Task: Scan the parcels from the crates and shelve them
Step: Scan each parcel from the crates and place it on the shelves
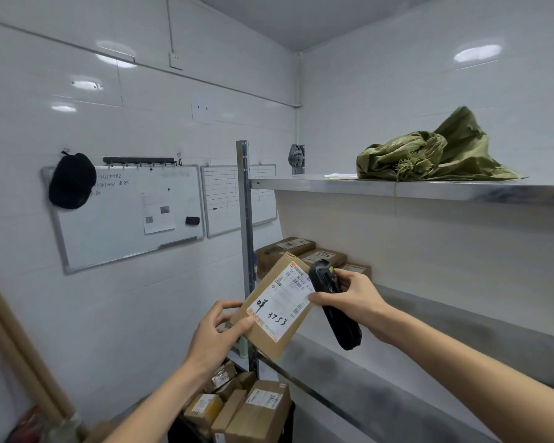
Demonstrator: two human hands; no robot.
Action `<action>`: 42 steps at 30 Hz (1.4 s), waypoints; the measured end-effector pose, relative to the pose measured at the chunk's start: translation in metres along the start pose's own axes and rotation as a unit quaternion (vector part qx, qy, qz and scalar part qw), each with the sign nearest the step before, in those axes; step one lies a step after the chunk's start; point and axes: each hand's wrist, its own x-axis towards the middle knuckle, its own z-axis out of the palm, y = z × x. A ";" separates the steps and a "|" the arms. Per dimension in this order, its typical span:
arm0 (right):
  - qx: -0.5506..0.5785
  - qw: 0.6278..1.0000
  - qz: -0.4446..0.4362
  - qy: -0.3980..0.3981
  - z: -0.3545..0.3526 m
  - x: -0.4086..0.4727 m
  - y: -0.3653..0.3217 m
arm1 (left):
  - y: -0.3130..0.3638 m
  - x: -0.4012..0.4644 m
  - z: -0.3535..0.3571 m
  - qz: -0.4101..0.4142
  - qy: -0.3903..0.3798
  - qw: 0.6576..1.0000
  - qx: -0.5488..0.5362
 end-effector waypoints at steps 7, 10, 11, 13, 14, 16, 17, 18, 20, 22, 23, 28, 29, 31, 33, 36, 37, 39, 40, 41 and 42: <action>-0.055 0.998 0.012 -0.005 -0.003 0.005 -0.002 | 0.004 0.001 0.003 -0.005 -0.048 0.998 0.036; -0.094 0.995 0.019 -0.001 -0.007 0.005 -0.002 | 0.009 0.003 0.007 -0.007 -0.057 0.998 0.032; -0.112 0.993 0.019 0.006 -0.009 0.005 -0.002 | 0.010 0.003 0.009 -0.005 -0.057 0.998 0.028; -0.174 0.985 0.011 0.020 -0.014 0.003 -0.002 | 0.010 0.005 0.013 -0.003 -0.047 0.998 0.029; -0.215 0.976 0.008 0.021 -0.016 0.002 -0.002 | 0.010 0.007 0.014 -0.001 -0.041 0.999 0.035; -0.313 0.950 0.013 0.013 -0.019 -0.002 -0.003 | 0.007 0.010 0.016 0.005 -0.031 0.999 0.044; -0.363 0.931 0.019 0.007 -0.021 -0.005 -0.005 | 0.006 0.011 0.017 0.008 -0.024 0.999 0.047; -0.406 0.914 0.025 0.002 -0.024 -0.008 -0.006 | 0.005 0.012 0.018 0.012 -0.018 0.998 0.050; -0.462 0.886 0.038 -0.010 -0.028 -0.014 -0.007 | 0.001 0.015 0.022 0.018 -0.010 0.998 0.060; -0.497 0.866 0.056 -0.021 -0.032 -0.020 -0.009 | -0.001 0.017 0.025 0.019 -0.004 0.998 0.065; -0.514 0.855 0.061 -0.024 -0.034 -0.022 -0.010 | -0.001 0.018 0.026 0.021 -0.002 0.997 0.069; -0.591 0.804 0.056 -0.026 -0.039 -0.032 -0.015 | 0.000 0.022 0.032 0.030 0.002 0.997 0.072; -0.600 0.797 0.055 -0.026 -0.039 -0.034 -0.015 | 0.000 0.022 0.032 0.031 0.001 0.997 0.072; -0.611 0.789 0.057 -0.024 -0.040 -0.036 -0.015 | 0.000 0.022 0.033 0.028 -0.001 0.997 0.071; -0.616 0.785 0.062 -0.026 -0.040 -0.038 -0.016 | 0.000 0.023 0.034 0.027 0.000 0.997 0.068; -0.620 0.781 0.062 -0.030 -0.040 -0.039 -0.016 | -0.001 0.022 0.035 0.026 0.002 0.998 0.063; -0.620 0.782 0.062 -0.031 -0.040 -0.040 -0.016 | -0.001 0.023 0.036 0.025 0.002 0.998 0.063; -0.621 0.781 0.060 -0.030 -0.039 -0.040 -0.016 | -0.001 0.023 0.036 0.023 -0.001 0.998 0.062; -0.621 0.781 0.059 -0.029 -0.039 -0.040 -0.017 | -0.001 0.023 0.036 0.022 -0.002 0.998 0.062; -0.622 0.780 0.058 -0.028 -0.038 -0.040 -0.018 | -0.001 0.023 0.036 0.021 -0.004 0.998 0.063; -0.623 0.780 0.057 -0.028 -0.037 -0.039 -0.018 | -0.001 0.023 0.036 0.022 -0.004 0.998 0.065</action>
